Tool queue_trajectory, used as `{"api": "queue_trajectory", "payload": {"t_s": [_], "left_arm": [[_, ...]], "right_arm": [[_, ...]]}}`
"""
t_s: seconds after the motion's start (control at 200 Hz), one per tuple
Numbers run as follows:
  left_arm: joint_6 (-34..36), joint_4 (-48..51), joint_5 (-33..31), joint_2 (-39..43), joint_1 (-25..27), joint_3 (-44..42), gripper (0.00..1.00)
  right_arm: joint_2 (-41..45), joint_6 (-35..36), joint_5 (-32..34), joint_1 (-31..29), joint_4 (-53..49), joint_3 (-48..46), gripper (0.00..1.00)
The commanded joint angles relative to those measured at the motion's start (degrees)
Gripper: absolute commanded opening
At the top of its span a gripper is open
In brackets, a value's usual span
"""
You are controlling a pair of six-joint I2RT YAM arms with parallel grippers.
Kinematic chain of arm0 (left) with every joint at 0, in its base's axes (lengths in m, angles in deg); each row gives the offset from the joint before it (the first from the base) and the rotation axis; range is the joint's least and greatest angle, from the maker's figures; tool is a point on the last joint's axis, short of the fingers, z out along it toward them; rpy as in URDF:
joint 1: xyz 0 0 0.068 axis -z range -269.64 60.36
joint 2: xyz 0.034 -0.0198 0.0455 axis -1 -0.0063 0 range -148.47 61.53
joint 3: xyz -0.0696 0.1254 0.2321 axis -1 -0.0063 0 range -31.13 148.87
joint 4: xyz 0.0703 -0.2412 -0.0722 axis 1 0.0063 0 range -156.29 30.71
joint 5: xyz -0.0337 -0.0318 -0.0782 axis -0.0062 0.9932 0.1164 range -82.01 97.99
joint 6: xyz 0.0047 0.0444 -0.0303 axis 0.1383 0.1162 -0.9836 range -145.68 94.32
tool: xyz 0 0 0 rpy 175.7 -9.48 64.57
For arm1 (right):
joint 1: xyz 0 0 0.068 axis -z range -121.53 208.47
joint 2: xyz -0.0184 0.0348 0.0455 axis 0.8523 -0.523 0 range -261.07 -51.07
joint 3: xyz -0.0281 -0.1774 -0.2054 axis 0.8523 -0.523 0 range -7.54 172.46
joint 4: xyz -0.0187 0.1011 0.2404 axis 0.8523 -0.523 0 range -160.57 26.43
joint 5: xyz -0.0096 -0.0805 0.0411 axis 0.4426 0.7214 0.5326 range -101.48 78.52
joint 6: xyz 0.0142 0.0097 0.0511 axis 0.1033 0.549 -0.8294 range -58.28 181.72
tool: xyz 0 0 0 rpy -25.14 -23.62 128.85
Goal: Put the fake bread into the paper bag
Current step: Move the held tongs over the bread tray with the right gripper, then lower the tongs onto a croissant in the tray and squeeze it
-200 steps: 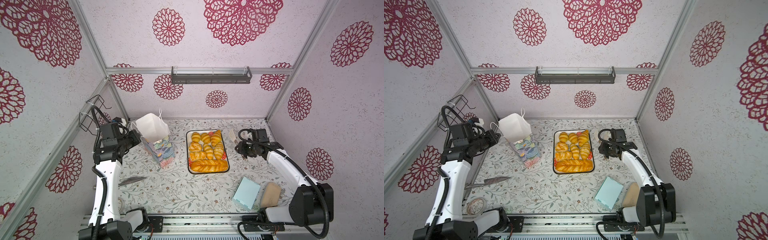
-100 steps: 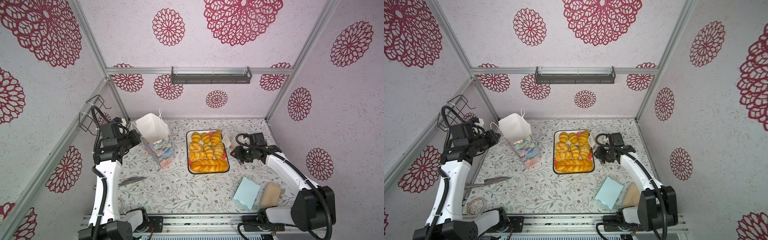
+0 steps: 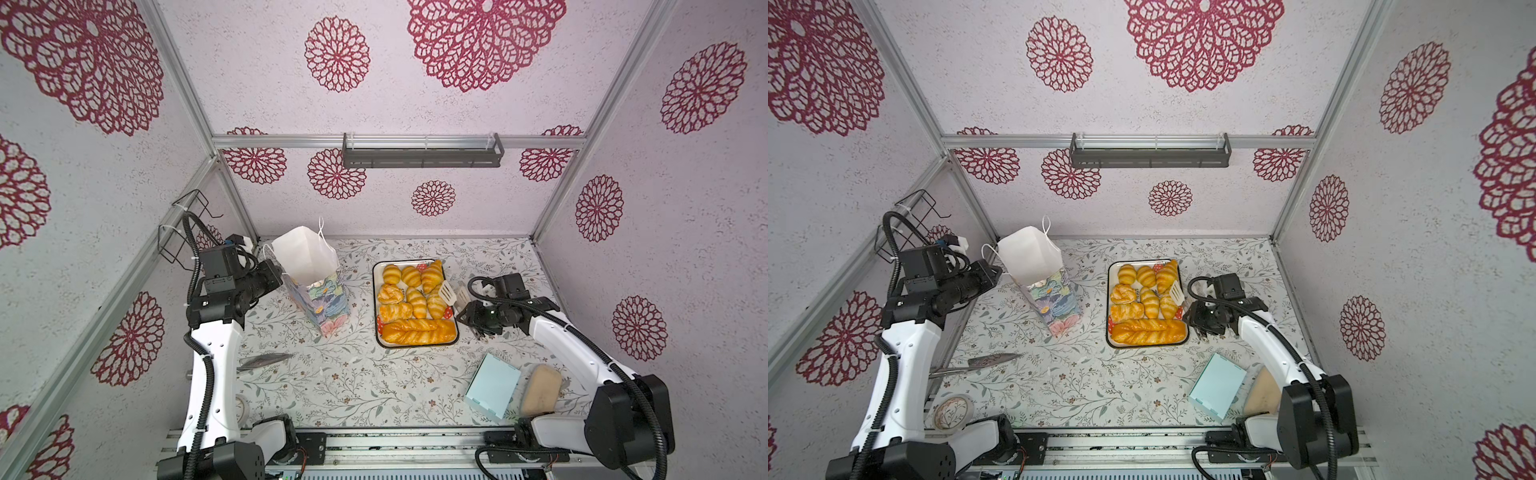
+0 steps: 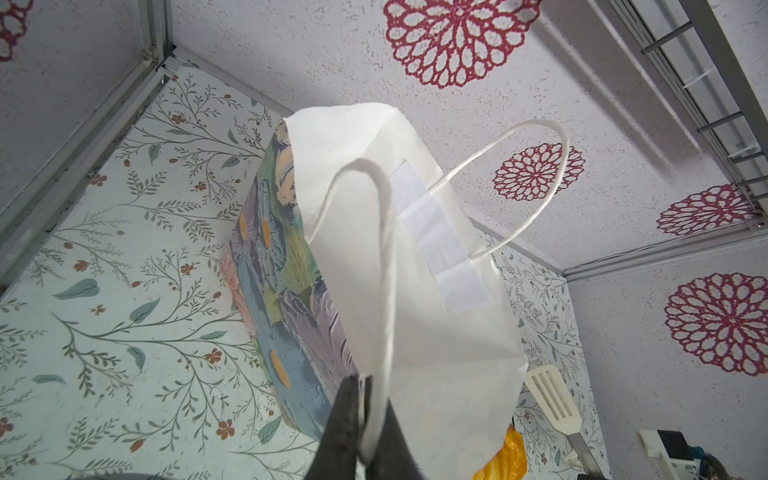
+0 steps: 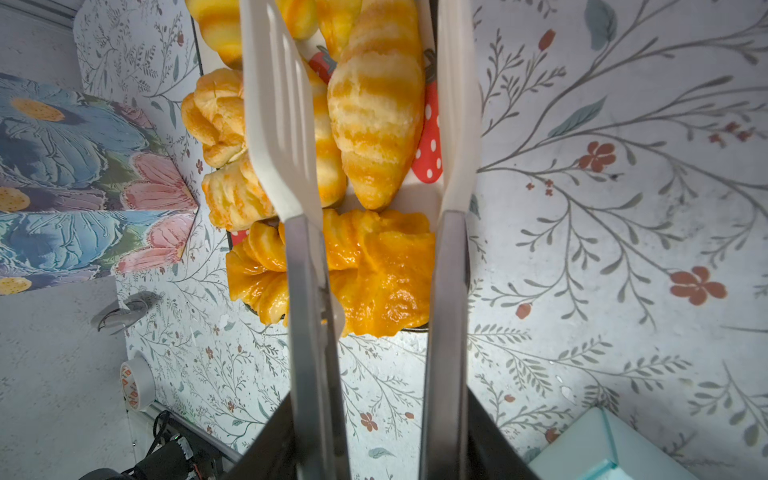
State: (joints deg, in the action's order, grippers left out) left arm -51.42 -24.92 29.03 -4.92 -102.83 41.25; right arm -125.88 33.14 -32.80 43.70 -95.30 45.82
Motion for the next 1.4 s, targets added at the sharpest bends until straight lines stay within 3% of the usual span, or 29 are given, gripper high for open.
{"api": "queue_trajectory", "payload": {"t_s": [0.0, 1.396], "left_arm": [[-0.1, -1.1, 0.6, 0.2, -0.4, 0.5, 0.10], [0.2, -1.7, 0.1, 0.2, -0.4, -0.8, 0.10]], "right_arm": [[1.4, -0.9, -1.2, -0.8, 2.1, 0.5, 0.49], [-6.2, -0.4, 2.0, -3.9, 5.7, 1.1, 0.52]]}}
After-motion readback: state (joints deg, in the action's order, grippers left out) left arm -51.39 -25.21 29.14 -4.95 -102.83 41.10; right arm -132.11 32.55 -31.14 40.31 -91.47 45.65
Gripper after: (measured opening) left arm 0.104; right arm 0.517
